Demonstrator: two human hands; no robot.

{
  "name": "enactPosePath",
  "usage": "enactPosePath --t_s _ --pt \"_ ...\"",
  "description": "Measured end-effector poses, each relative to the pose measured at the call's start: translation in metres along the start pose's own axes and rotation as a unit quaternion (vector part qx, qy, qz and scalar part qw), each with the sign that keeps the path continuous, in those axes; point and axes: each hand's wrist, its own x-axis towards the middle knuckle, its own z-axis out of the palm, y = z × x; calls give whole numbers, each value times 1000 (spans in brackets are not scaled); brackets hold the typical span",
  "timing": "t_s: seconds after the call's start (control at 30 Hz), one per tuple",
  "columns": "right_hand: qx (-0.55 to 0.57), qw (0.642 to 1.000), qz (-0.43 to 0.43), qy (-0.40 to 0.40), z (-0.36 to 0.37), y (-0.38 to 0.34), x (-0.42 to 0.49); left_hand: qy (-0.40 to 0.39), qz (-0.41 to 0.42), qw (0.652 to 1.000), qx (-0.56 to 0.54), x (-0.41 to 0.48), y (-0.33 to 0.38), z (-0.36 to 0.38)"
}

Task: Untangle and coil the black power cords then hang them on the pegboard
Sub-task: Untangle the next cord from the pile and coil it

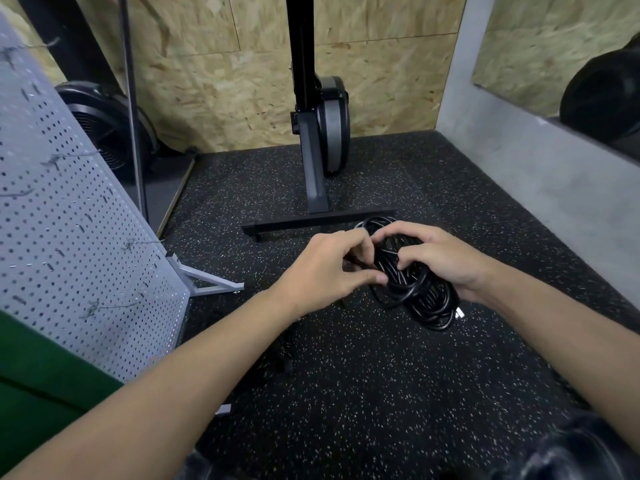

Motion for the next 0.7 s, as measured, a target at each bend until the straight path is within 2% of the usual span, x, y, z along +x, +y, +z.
enactPosePath --t_s 0.13,0.23,0.47,0.57,0.63,0.7 --pt "24 1000 -15 8 4 -3 1 32 -8 999 1 -3 -6 0" --pt "66 997 -16 26 -1 0 4 20 -28 999 14 -3 -11 -8" --pt "164 983 -39 71 -17 -1 4 -153 -131 979 -43 -9 -47 -10" --pt "175 980 -48 80 -18 -1 3 -199 -161 964 -64 -11 -60 -10" --pt "167 981 -49 81 -17 -1 3 -194 -169 964 -64 -12 -62 -9" --pt "156 983 -45 80 -18 -1 3 -133 -151 978 -51 -12 -60 -8"
